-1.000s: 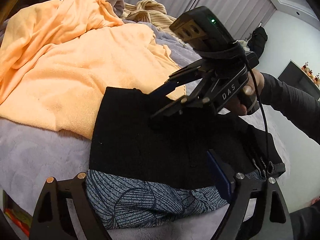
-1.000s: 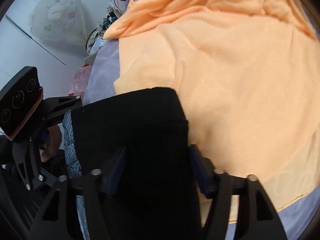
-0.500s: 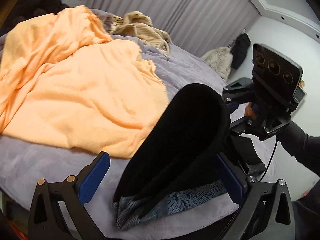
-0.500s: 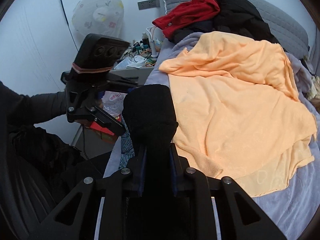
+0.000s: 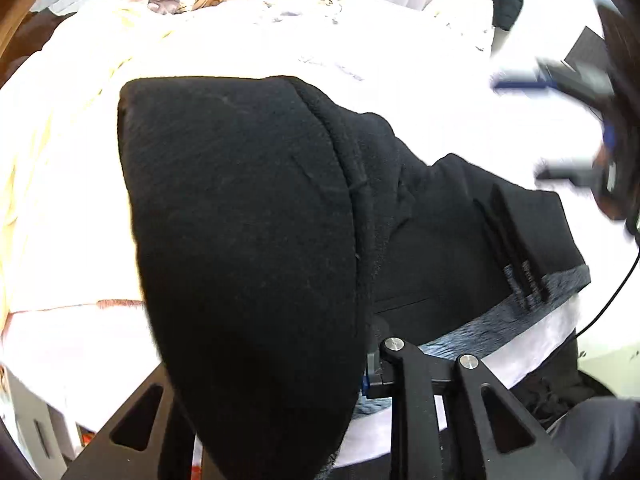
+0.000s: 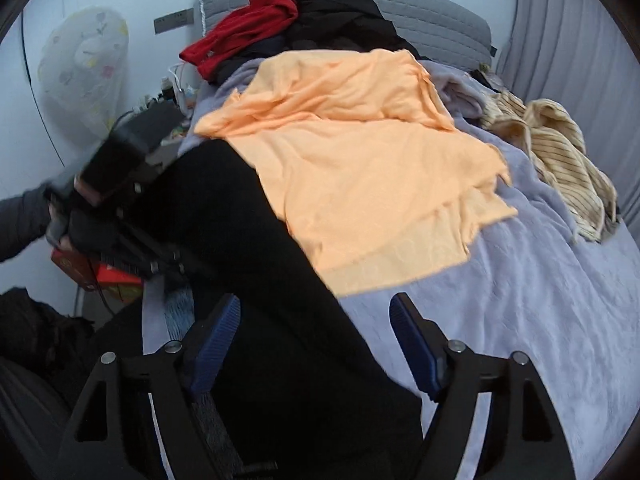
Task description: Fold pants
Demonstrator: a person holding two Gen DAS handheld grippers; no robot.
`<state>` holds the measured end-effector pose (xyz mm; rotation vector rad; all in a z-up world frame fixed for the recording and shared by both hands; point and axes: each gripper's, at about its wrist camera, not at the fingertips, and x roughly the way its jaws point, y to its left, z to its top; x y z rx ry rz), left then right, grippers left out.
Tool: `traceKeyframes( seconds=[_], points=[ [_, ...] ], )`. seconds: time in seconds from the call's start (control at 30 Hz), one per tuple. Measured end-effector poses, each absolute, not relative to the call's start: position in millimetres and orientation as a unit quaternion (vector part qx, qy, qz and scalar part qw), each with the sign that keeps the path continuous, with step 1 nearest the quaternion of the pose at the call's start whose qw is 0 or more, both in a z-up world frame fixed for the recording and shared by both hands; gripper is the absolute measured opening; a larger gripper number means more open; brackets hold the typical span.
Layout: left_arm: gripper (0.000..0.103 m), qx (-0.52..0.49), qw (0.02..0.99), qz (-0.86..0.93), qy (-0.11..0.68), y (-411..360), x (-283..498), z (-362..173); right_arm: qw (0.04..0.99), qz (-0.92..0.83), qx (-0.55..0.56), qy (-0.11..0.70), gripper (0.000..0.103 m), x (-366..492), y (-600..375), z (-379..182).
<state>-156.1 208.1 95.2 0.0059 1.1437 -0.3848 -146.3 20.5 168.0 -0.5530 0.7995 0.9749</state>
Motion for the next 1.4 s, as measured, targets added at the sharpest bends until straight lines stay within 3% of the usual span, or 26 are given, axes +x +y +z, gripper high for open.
traceKeyframes(
  seconds=[0.23,0.33,0.47,0.6,0.77,1.07,1.13,1.2,1.23,1.4],
  points=[
    [0.027,0.057,0.829,-0.182,0.526,148.8,-157.9,150.7,0.720,0.457,-0.267,0.448,0.080,-176.6,-1.7,87.9],
    [0.027,0.077,0.824,-0.177,0.533,127.1,-159.1,159.3,0.700,0.435,-0.287,0.489,0.088,-166.0,16.3,36.8],
    [0.027,0.073,0.823,-0.165,0.539,111.4,-166.5,172.2,0.742,0.436,-0.241,0.449,0.089,-171.6,-6.6,73.1],
    [0.027,0.066,0.816,-0.193,0.541,88.7,-184.2,188.2,0.820,0.380,-0.176,0.391,0.090,-194.9,-94.5,121.4],
    [0.027,0.089,0.792,-0.263,0.543,1.3,-196.6,195.1,0.872,0.238,-0.124,0.409,0.090,-215.9,-203.3,122.4],
    [0.028,0.120,0.722,-0.286,0.618,-140.0,-185.8,97.3,0.885,0.163,-0.020,0.435,0.090,-244.5,-276.3,92.0],
    [0.047,0.099,0.710,-0.288,0.635,-150.1,-181.1,79.8,0.885,0.164,-0.006,0.436,0.090,-256.7,-284.4,88.2],
    [0.077,0.069,0.704,-0.310,0.636,-153.2,-180.4,81.4,0.884,0.169,0.009,0.435,0.090,-268.5,-289.6,84.2],
    [0.081,0.062,0.700,-0.314,0.638,-153.5,-184.3,85.5,0.884,0.175,0.018,0.432,0.090,-274.4,-289.2,82.5],
    [0.081,0.044,0.715,-0.355,0.600,-145.1,-191.1,134.8,0.881,0.233,0.065,0.407,0.090,-294.2,-279.9,81.2]
  ],
)
